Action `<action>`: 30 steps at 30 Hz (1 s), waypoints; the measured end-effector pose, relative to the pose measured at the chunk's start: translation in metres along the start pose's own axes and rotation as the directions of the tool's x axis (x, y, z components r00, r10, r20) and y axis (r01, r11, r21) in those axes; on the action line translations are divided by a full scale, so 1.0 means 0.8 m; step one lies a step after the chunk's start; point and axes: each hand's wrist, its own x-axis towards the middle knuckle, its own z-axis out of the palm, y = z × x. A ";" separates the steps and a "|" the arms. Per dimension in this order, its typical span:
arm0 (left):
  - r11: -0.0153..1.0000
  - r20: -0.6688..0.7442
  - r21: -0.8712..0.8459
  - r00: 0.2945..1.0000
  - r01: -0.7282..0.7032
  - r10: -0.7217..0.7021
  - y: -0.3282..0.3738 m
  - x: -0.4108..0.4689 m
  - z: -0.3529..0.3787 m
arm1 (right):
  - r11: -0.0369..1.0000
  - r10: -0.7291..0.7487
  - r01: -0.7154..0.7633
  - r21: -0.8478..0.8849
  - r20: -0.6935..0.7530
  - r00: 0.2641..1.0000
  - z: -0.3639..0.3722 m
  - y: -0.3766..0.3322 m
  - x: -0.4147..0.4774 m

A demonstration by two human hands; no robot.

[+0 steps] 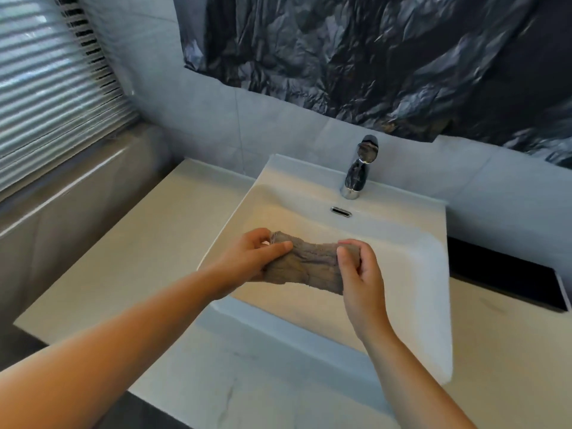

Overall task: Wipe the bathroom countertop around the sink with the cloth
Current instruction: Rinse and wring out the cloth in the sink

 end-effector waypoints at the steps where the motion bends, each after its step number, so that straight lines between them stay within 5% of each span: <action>1: 0.999 0.049 -0.026 0.998 0.045 -0.044 0.006 0.008 0.003 | 0.999 -0.050 0.049 -0.015 -0.059 0.997 0.003 -0.001 0.004; 5: 0.967 0.360 0.167 0.902 0.191 -0.240 0.027 0.036 -0.002 | 0.941 -0.304 0.289 -0.173 -0.063 0.951 0.006 -0.001 0.028; 11: 0.866 0.497 0.481 0.772 0.135 -0.396 0.047 0.075 -0.001 | 0.832 -0.437 0.450 -0.324 0.115 0.892 0.005 -0.002 0.060; 17: 0.846 0.496 0.533 0.813 -0.007 -0.305 0.032 0.100 0.009 | 0.790 -0.402 0.399 -0.465 0.099 0.910 0.009 0.000 0.090; 22: 0.675 0.411 0.717 0.888 -0.175 -0.205 0.025 0.110 0.015 | 0.849 -0.111 0.122 -0.514 0.052 0.992 0.013 0.013 0.097; 25: 0.314 0.414 0.860 0.910 -0.402 0.031 0.022 0.114 0.020 | 0.843 0.135 -0.093 -0.530 0.042 0.990 0.017 0.021 0.103; 27: 0.079 0.487 0.864 0.865 -0.498 0.123 0.019 0.120 0.021 | 0.808 0.373 -0.299 -0.508 0.048 0.926 0.018 0.023 0.111; 30: 0.039 0.545 0.829 0.822 -0.557 0.167 0.014 0.126 0.023 | 0.674 0.709 -0.621 -0.400 0.113 0.696 0.015 0.014 0.119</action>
